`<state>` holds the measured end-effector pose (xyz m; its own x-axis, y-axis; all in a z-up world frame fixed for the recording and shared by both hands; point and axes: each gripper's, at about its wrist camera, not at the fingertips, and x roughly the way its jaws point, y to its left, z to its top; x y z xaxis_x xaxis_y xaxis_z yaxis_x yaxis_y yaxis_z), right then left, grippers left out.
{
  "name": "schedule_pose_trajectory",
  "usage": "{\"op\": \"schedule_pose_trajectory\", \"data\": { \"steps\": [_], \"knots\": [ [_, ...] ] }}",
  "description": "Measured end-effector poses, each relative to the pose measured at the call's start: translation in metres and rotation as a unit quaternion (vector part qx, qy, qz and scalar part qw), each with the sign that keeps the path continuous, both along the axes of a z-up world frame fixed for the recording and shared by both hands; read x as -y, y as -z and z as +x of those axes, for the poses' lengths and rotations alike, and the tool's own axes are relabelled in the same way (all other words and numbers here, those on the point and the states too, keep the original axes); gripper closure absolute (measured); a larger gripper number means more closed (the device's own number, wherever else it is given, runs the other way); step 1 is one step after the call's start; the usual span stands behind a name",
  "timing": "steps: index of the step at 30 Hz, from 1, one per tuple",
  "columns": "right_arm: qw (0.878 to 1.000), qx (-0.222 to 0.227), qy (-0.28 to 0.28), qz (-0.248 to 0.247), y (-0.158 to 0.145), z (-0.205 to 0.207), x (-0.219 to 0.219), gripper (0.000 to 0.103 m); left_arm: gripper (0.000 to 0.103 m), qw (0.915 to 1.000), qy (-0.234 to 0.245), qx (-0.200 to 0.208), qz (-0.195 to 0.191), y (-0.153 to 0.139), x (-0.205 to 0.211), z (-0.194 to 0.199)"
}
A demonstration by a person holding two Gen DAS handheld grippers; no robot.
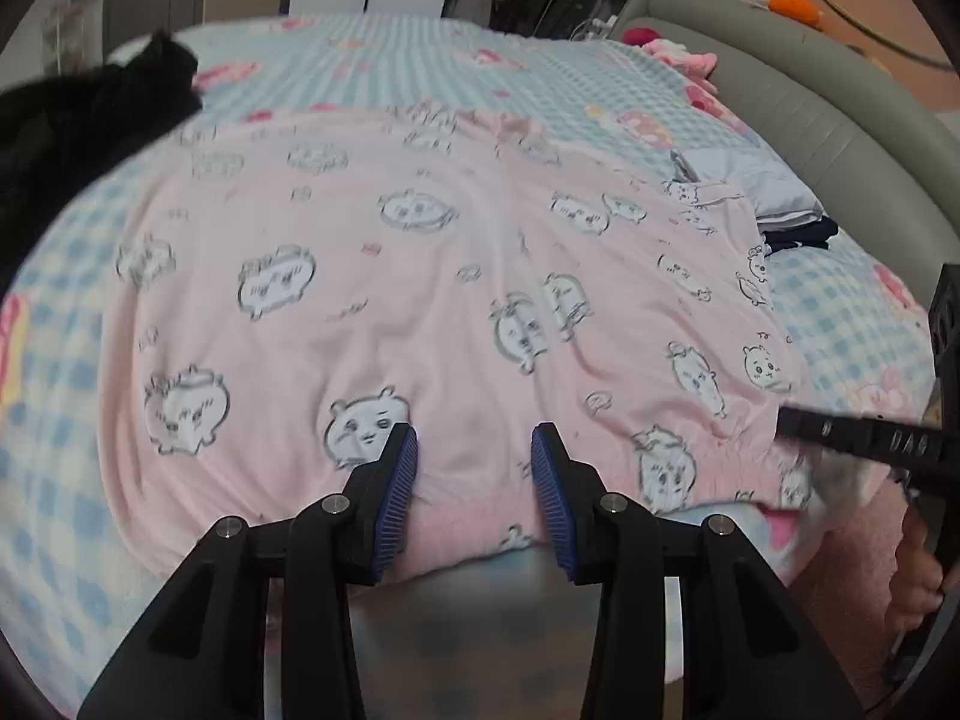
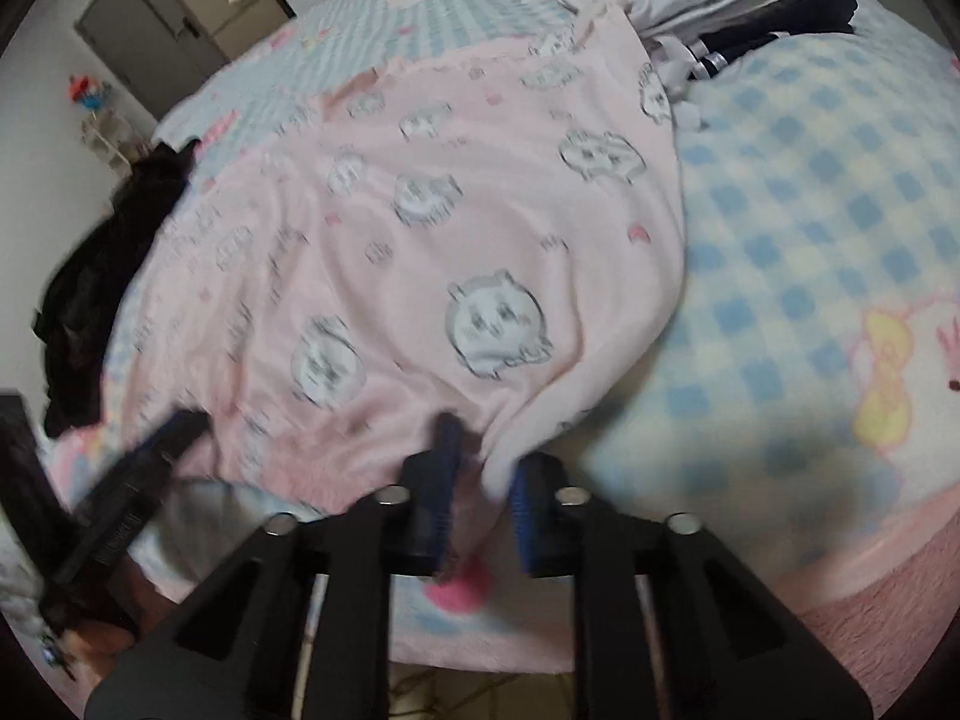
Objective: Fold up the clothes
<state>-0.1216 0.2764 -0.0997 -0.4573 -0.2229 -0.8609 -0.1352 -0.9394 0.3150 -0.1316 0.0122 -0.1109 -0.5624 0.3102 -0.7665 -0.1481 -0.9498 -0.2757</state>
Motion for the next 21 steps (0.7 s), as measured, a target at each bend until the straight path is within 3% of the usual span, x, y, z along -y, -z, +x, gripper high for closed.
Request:
{"op": "schedule_pose_trajectory", "data": {
  "steps": [2,5,6,12,13,15,17,21],
  "knots": [
    [1.000,-0.001,0.006,-0.006,-0.005,0.000,0.001,0.090,0.061,0.9999,-0.004,0.000,0.011,-0.002,0.004,-0.001],
    [0.999,0.018,0.019,-0.019,0.002,0.005,-0.001,0.062,0.061,0.9997,-0.009,-0.005,0.024,-0.005,0.008,-0.003],
    [0.999,0.025,0.020,-0.023,0.007,0.008,0.000,0.059,0.060,0.9996,-0.009,-0.006,0.027,-0.006,0.009,-0.004],
    [0.999,0.034,0.010,-0.007,0.023,0.022,0.009,0.054,0.060,0.9989,-0.005,0.009,0.046,0.001,0.012,-0.008],
    [0.999,0.033,0.005,0.000,0.021,0.021,0.012,0.057,0.060,0.9990,-0.004,0.009,0.044,0.002,0.011,-0.007],
    [1.000,0.024,-0.008,0.017,0.015,0.020,0.018,0.076,0.060,0.9990,-0.003,0.007,0.044,0.001,0.010,-0.006],
    [1.000,0.011,-0.011,0.024,0.008,0.019,0.019,0.086,0.059,0.9989,-0.002,0.007,0.046,0.001,0.010,-0.006],
    [1.000,0.007,0.005,0.007,0.005,0.016,0.008,0.094,0.059,0.9984,-0.003,0.012,0.055,0.003,0.011,-0.006]
  ]
}}
